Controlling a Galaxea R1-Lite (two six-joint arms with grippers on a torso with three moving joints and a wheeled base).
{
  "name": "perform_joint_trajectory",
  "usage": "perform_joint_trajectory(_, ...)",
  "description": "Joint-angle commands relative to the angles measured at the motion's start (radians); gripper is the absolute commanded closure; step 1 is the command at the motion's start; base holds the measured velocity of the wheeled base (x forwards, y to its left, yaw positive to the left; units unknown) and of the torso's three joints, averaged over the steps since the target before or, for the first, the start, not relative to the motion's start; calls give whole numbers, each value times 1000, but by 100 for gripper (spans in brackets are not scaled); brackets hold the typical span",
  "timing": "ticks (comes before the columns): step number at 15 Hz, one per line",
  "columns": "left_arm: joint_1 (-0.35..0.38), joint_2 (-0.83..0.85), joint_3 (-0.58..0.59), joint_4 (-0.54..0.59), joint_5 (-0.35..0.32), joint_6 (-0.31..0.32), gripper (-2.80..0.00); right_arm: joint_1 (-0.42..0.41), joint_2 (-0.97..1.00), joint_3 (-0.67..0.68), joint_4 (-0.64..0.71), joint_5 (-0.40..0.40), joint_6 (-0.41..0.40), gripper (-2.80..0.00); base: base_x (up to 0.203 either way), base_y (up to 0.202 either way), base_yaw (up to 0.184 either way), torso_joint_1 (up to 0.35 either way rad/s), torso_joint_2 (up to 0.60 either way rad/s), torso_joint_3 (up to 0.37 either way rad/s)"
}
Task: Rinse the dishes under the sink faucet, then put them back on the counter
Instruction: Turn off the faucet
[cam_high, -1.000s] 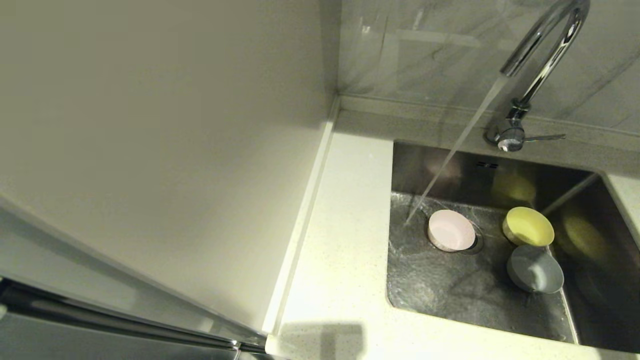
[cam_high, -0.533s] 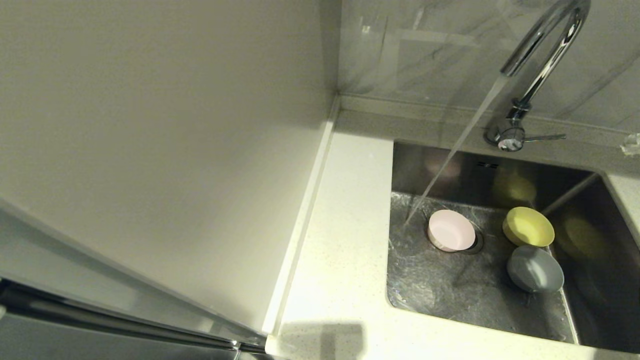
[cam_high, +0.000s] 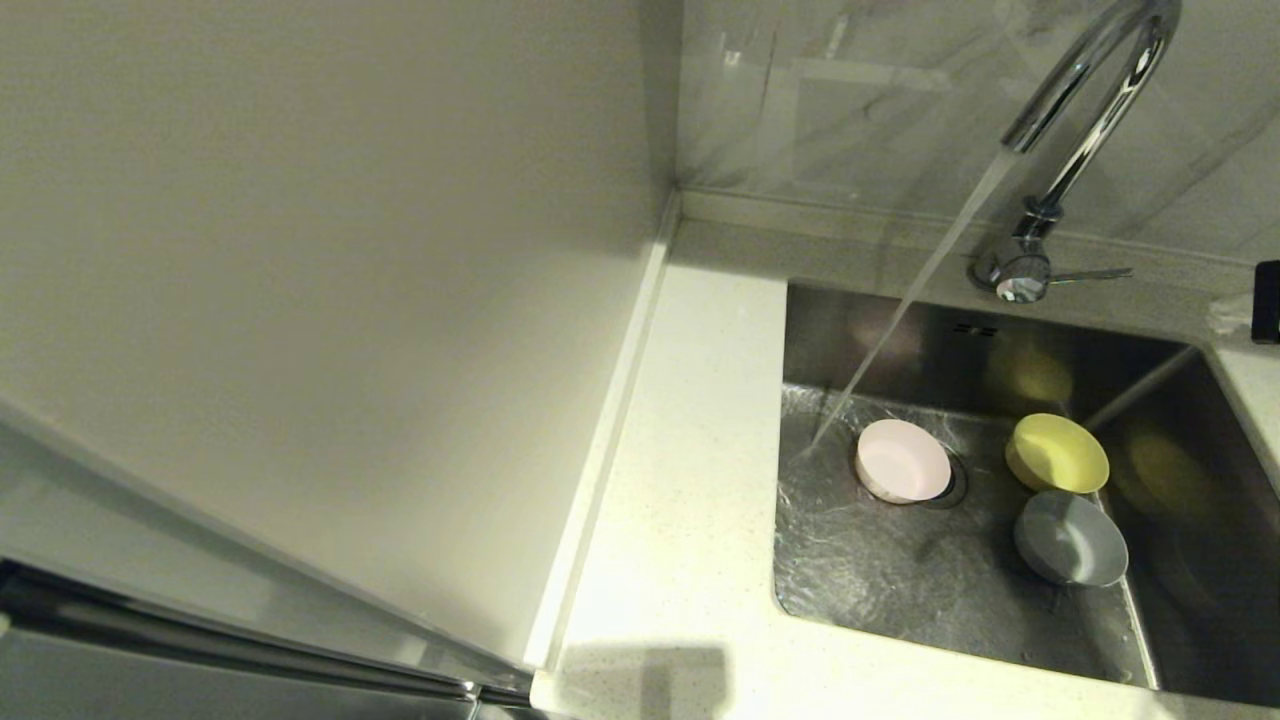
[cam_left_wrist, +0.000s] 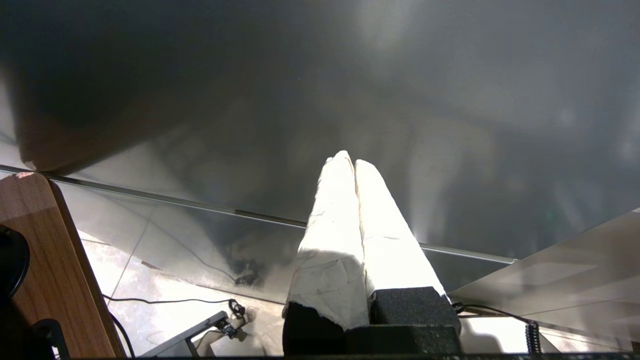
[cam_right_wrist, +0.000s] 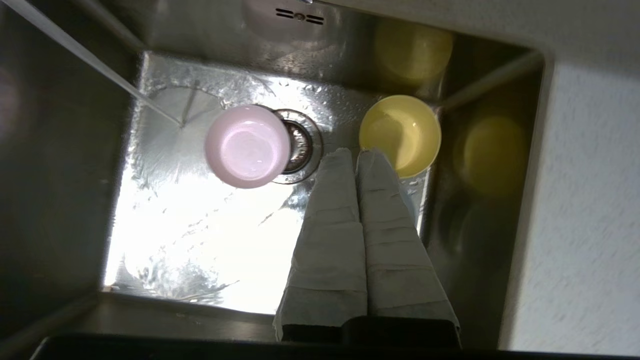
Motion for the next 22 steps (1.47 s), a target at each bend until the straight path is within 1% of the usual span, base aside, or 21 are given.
perform_joint_trajectory(1,0,0,3,0,0,0,0,19,98,-69,3,-4,-22,0,0,0,0,0,0,0)
perform_joint_trajectory(4,0,0,3,0,0,0,0,39,211,-198,3,-32,-50,0,0,0,0,0,0,0)
perform_joint_trajectory(5,0,0,3,0,0,0,0,49,234,-218,3,-47,-58,0,0,0,0,0,0,0)
perform_joint_trajectory(7,0,0,3,0,0,0,0,53,249,-206,3,-58,-98,0,0,0,0,0,0,0)
perform_joint_trajectory(9,0,0,3,0,0,0,0,52,244,-191,7,-90,-104,0,0,0,0,0,0,0)
perform_joint_trajectory(11,0,0,3,0,0,0,0,54,245,-176,10,-98,-123,0,0,0,0,0,0,0)
perform_joint_trajectory(13,0,0,3,0,0,0,0,55,274,-183,5,-102,-158,0,0,0,0,0,0,0)
perform_joint_trajectory(15,0,0,3,0,0,0,0,62,319,-220,-2,-123,-162,0,0,0,0,0,0,0)
perform_joint_trajectory(16,0,0,3,0,0,0,0,64,344,-236,-31,-137,-161,0,0,0,0,0,0,0)
perform_joint_trajectory(19,0,0,3,0,0,0,0,87,387,-238,-188,-170,-163,0,0,0,0,0,0,0)
perform_joint_trajectory(22,0,0,3,0,0,0,0,91,407,-252,-219,-174,-165,0,0,0,0,0,0,0)
